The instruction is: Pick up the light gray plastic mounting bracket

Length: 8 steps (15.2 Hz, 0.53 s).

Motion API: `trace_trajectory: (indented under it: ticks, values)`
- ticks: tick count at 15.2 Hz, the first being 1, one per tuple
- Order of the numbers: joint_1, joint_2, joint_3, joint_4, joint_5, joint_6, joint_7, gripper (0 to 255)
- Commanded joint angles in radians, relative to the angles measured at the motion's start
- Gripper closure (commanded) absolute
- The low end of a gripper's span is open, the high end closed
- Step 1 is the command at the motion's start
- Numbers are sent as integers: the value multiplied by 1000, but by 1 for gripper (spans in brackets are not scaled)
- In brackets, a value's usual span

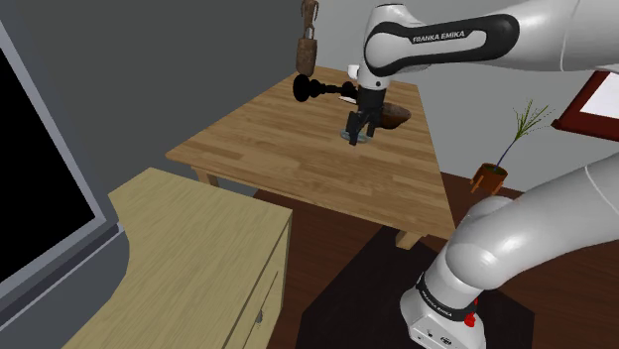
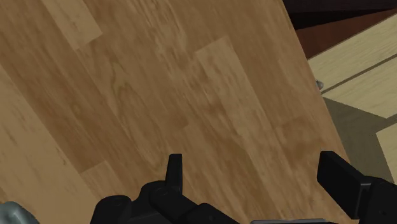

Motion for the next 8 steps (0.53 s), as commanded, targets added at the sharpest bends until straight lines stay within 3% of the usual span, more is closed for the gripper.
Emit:
trace_trajectory:
  ticks: [1,8]
  values:
    - [-9,67,-28,42,-8,30,-36,0]
    - [-39,296,-116,197,-1,114,-165,0]
